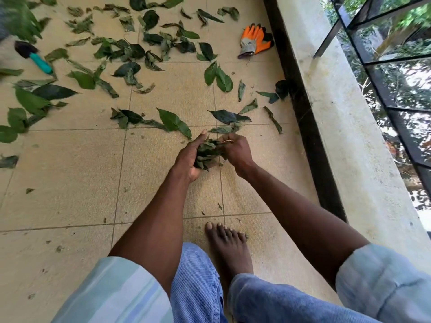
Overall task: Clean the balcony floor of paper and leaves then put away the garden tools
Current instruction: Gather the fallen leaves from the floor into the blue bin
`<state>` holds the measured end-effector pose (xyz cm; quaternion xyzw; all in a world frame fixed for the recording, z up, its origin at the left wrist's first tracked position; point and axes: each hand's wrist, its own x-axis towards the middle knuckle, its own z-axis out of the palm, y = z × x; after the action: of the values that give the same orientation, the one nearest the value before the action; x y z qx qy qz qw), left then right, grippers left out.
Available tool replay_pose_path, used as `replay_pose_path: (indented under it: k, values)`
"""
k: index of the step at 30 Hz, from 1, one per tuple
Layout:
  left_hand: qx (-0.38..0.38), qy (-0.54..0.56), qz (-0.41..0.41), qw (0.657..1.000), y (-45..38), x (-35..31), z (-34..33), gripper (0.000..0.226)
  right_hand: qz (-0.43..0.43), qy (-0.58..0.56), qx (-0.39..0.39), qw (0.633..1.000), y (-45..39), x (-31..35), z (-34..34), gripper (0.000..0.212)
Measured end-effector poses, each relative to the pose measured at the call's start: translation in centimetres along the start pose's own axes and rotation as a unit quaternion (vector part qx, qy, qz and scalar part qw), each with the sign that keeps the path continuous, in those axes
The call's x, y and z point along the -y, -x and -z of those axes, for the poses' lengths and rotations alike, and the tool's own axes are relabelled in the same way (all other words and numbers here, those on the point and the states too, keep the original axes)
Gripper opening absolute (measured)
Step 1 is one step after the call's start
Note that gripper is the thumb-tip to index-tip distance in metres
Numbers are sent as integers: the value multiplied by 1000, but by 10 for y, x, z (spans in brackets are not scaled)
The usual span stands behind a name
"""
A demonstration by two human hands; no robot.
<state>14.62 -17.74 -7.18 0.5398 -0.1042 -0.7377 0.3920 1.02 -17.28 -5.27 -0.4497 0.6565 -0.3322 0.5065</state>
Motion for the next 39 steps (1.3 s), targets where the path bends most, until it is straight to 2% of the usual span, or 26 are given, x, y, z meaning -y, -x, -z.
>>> replay_pose_path:
  k: [2,5,8,9,11,12,13,14,16,18,21,25,27,29,32,37,39]
  values:
    - [12,15,-2,1000,2,0,-3,34,1,41,6,999,-1,4,-16,16]
    - [-58,21,-9,998,3,1,1,11,-7,106,7,994,-9,-4,-35,12]
    - [-143,42,-33,988,4,-6,10,11,-32,57,122,990,-11,6,-31,13]
    - [-170,57,-40,983,2,-9,16,15,-26,24,132,991,-16,9,-27,12]
    - [-213,85,-46,972,0,-12,29,21,23,49,52,997,-29,16,-19,17]
    - [-225,92,-46,969,0,-13,36,23,64,124,17,990,-36,16,-17,23]
    - [-231,96,-45,967,-1,-14,41,24,101,202,17,974,-42,14,-17,30]
    - [-231,94,-42,967,0,-14,44,26,131,275,61,951,-47,10,-18,37]
    - [-230,89,-38,968,0,-12,46,28,174,411,179,877,-49,-6,-24,46]
    - [-236,81,-35,968,3,-11,43,29,189,497,232,814,-44,-22,-23,57]
    - [-237,59,-27,969,6,-11,38,33,219,521,219,795,-24,-44,-9,66]
    - [-229,45,-22,972,8,-8,32,33,279,533,197,774,17,-69,15,43]
    - [-220,39,-21,974,8,-6,27,33,304,535,177,768,27,-84,24,40]
    - [-216,27,-21,976,8,-5,23,33,325,559,167,744,26,-89,28,37]
    - [-220,14,-22,975,5,-6,20,34,316,542,158,762,15,-82,27,30]
    - [-223,10,-27,974,-4,-11,17,33,223,437,62,869,-13,-41,19,34]
    - [-222,8,-28,975,-9,-13,17,32,199,427,32,882,-19,-17,12,31]
